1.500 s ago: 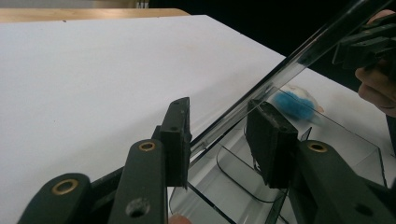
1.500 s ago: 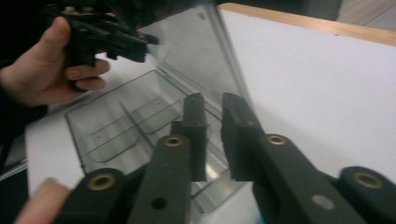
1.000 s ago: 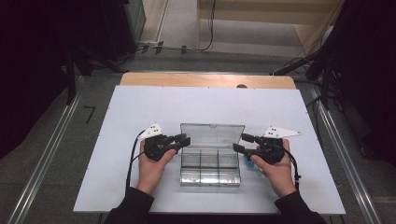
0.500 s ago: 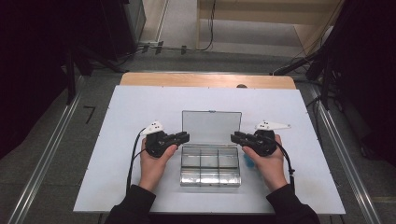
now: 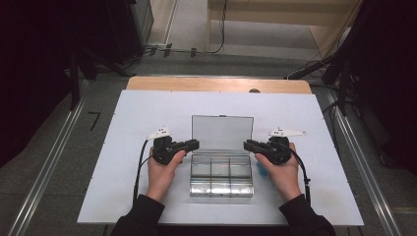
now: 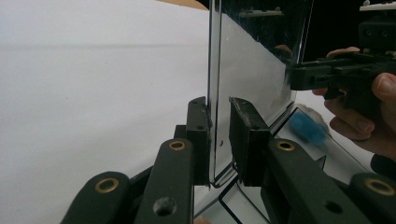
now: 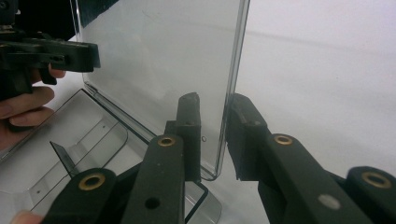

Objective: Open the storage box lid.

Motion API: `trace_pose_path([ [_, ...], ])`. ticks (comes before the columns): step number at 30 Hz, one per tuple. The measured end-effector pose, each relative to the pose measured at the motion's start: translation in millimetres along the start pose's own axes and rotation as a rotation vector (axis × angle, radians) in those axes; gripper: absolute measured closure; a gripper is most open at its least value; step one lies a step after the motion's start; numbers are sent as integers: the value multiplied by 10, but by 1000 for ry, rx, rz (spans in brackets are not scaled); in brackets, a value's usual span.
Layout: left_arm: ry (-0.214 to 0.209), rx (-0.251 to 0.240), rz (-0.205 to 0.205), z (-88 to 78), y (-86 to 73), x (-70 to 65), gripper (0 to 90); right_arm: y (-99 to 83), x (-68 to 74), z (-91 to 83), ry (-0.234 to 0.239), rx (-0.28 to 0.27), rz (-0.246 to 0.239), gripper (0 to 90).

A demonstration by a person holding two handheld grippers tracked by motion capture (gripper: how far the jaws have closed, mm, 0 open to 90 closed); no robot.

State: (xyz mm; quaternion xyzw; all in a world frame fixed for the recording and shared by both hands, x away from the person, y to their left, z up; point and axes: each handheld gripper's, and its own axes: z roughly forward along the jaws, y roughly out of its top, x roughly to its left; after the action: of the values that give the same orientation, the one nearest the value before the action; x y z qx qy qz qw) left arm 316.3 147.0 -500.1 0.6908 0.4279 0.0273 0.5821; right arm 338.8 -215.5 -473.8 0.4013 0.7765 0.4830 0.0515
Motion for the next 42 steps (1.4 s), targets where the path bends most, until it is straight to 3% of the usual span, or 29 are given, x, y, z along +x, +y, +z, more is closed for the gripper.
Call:
trace_pose_path([
  [10, -11, 9, 1, -39, -27, -14, 786, -36, 49, -27, 10, 6, 26, 739],
  [13, -11, 7, -18, -26, -29, -3, 783, -49, 40, -13, 6, 1, 24, 732],
  [21, 5, 21, -55, 11, -39, 21, 747, -63, 44, 43, -15, 1, 73, 681],
  [31, 22, 46, -96, 64, -62, 65, 677, -75, -15, 96, -13, 45, 117, 630],
  [42, 49, 82, -110, 76, -62, 79, 611, -93, -33, 133, -9, 87, 135, 543],
])
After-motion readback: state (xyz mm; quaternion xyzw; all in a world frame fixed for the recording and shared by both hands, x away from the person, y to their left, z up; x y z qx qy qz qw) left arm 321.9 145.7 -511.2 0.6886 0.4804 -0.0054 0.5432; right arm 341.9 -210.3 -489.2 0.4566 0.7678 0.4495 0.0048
